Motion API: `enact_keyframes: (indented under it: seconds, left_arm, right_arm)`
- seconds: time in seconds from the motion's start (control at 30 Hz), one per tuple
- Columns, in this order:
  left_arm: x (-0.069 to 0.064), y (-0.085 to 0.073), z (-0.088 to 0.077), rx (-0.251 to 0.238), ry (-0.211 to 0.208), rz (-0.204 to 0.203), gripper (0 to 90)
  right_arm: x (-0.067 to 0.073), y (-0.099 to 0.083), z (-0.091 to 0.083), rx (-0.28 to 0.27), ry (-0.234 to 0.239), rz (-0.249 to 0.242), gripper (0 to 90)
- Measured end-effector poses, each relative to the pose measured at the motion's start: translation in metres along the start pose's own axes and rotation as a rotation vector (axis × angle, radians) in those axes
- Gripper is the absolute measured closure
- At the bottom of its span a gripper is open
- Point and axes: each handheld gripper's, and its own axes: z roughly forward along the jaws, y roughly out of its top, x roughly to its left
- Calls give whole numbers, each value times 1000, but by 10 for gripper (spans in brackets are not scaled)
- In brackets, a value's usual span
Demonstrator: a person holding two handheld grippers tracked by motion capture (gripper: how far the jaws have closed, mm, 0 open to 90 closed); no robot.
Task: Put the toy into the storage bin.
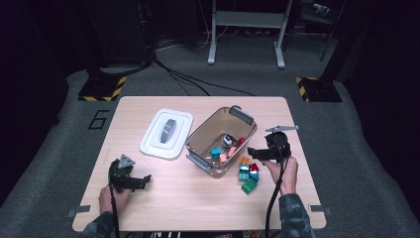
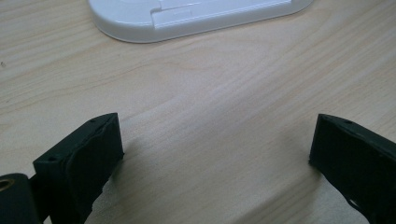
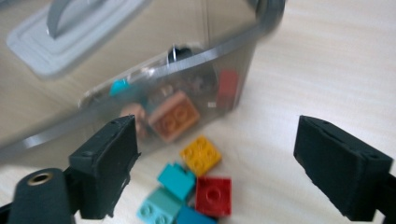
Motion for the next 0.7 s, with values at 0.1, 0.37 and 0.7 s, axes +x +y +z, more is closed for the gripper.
enact_keyframes:
  seconds: [0.1, 0.37, 0.7]
  left_arm:
    - [0, 0, 0, 0, 0, 0, 25]
    - [0, 0, 0, 0, 0, 0, 25]
    - [0, 0, 0, 0, 0, 0, 25]
  right_arm:
    - [-5, -15, 6, 27, -18, 18, 170]
    - [-16, -44, 31, 119, -26, 73, 572]
    - [-18, -50, 46, 186, -65, 51, 775]
